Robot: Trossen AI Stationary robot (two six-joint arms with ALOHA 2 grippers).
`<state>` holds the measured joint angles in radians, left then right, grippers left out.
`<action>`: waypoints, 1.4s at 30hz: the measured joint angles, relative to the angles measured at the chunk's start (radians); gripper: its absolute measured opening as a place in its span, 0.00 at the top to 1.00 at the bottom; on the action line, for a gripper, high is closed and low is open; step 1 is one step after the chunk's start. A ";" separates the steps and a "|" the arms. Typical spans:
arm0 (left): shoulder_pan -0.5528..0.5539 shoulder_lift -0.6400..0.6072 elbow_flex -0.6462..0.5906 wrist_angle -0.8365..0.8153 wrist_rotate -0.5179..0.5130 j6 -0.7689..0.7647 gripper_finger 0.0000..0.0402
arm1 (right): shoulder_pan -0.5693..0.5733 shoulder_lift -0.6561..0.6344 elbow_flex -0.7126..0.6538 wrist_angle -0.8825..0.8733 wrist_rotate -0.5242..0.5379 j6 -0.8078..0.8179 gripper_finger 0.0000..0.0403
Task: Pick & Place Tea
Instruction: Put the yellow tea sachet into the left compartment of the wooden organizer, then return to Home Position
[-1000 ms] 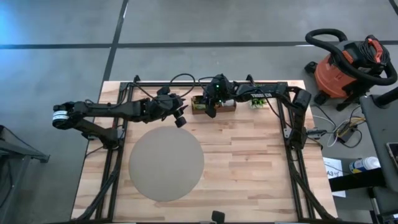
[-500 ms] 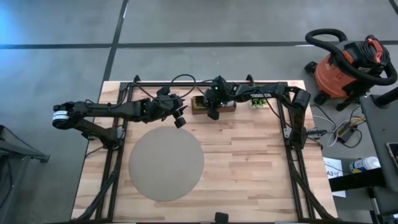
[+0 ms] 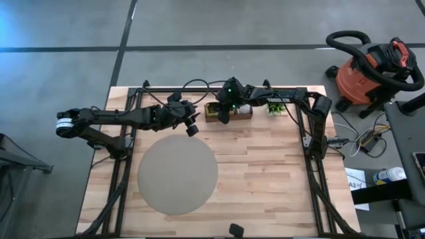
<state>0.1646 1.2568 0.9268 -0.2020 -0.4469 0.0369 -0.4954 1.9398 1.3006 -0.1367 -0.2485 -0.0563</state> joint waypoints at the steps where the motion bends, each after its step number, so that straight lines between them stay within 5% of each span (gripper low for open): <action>1: 0.000 0.000 0.000 0.000 0.000 0.000 0.67 | 0.000 -0.002 0.016 -0.022 0.000 0.039 0.75; 5: 0.000 0.000 0.000 0.000 0.000 -0.017 0.67 | 0.001 -0.021 0.082 -0.101 -0.018 0.175 0.73; 10: -0.010 -0.007 0.002 -0.028 0.021 -0.203 0.67 | 0.019 -0.098 0.131 -0.210 -0.138 0.114 0.72; 16: -0.012 -0.043 0.002 -0.011 0.328 -0.297 0.67 | 0.039 -0.236 0.106 -0.370 -0.232 -0.028 0.73; 24: -0.049 -0.059 -0.028 0.020 0.385 -0.383 0.67 | 0.066 -0.527 -0.188 -0.324 -0.233 0.011 0.77; 32: -0.101 -0.144 -0.255 0.318 0.475 -0.502 0.67 | 0.097 -0.893 -0.606 -0.020 -0.223 0.257 0.80; 42: -0.101 -0.450 -0.549 0.436 0.473 -0.668 0.67 | 0.096 -1.145 -0.859 0.115 -0.220 0.409 0.82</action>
<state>0.0634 0.8072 0.3781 0.2344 0.0257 -0.6310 -0.3992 0.7944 0.4412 -0.0219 -0.4686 0.3523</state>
